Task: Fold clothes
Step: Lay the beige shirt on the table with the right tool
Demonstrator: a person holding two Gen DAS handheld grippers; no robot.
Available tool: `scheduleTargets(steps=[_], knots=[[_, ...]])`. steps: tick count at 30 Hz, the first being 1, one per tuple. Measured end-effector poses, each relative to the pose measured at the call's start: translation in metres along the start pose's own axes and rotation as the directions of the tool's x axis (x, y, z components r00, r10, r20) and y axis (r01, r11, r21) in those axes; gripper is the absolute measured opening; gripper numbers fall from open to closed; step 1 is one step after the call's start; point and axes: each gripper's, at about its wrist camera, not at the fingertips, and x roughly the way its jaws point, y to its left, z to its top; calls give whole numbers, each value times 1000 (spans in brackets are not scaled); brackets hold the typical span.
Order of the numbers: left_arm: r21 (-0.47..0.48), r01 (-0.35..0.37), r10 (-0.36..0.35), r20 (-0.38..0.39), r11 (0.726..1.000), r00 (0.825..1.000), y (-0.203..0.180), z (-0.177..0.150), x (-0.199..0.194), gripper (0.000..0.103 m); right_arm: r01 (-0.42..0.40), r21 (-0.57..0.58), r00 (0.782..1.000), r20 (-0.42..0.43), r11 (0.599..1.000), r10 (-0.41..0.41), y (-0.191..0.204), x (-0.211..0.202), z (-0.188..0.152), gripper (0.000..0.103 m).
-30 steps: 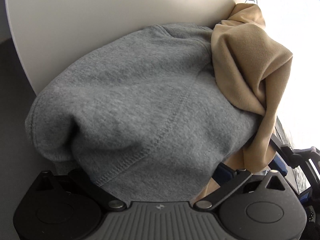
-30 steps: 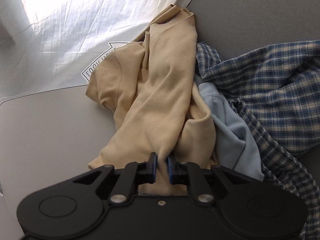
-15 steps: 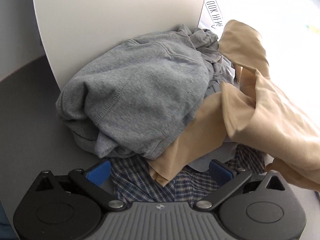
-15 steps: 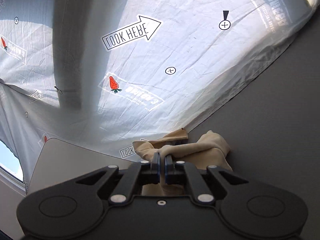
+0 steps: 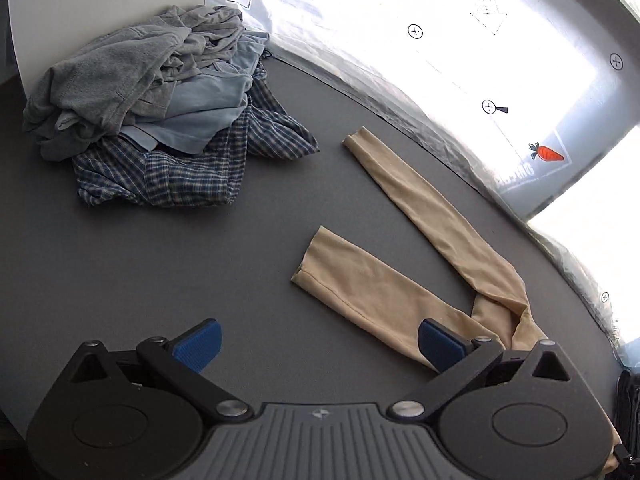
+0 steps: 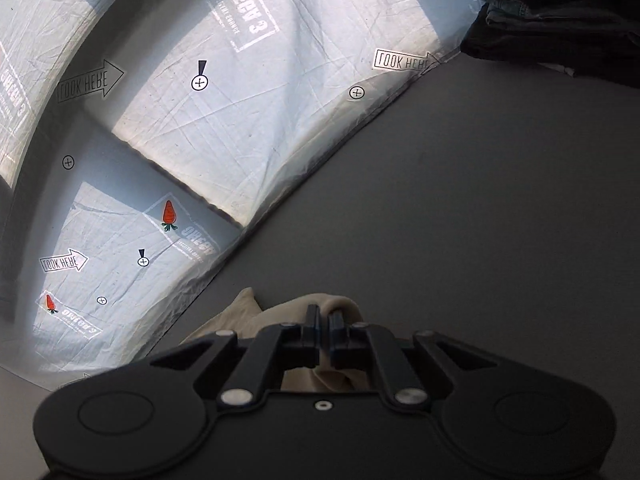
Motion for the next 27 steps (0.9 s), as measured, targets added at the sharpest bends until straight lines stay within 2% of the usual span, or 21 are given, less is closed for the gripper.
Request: scheduleTargets(steps=[1, 3, 6, 8, 12, 16, 18, 22, 25, 27], knots=[[9, 7, -7, -19, 1000, 1000, -10, -12, 2, 103, 49, -11, 999, 9, 999, -49, -23, -12, 4, 7], [21, 33, -32, -71, 999, 997, -34, -43, 9, 103, 119, -62, 993, -8, 991, -119, -43, -19, 0, 9], [27, 69, -65, -130, 997, 989, -58, -71, 15, 103, 204, -189, 979, 15, 961, -205, -48, -23, -5, 18], [32, 71, -66, -153, 997, 986, -71, -81, 20, 103, 229, -248, 973, 44, 941, -225, -45, -22, -3, 22], [38, 58, -51, -172, 998, 984, -90, -85, 36, 102, 147, -349, 989, 28, 926, -146, -32, -4, 9, 26], [-12, 49, -50, -167, 999, 985, -100, -68, 56, 99, 71, -501, 996, -15, 862, -90, 4, 32, 18, 29], [-45, 39, -46, -173, 998, 984, -104, -57, 69, 95, 10, -548, 996, -69, 837, -57, 23, 60, 23, 30], [-114, 70, -92, -206, 991, 974, -115, -36, 100, 87, -117, -683, 983, -185, 721, -15, 74, 127, 24, 32], [-131, 112, -141, -238, 985, 961, -132, -23, 130, 86, -219, -710, 962, -273, 669, 25, 104, 167, 13, 34], [-135, 130, -163, -269, 982, 949, -145, -16, 150, 83, -256, -723, 950, -309, 642, 31, 117, 187, 4, 36]])
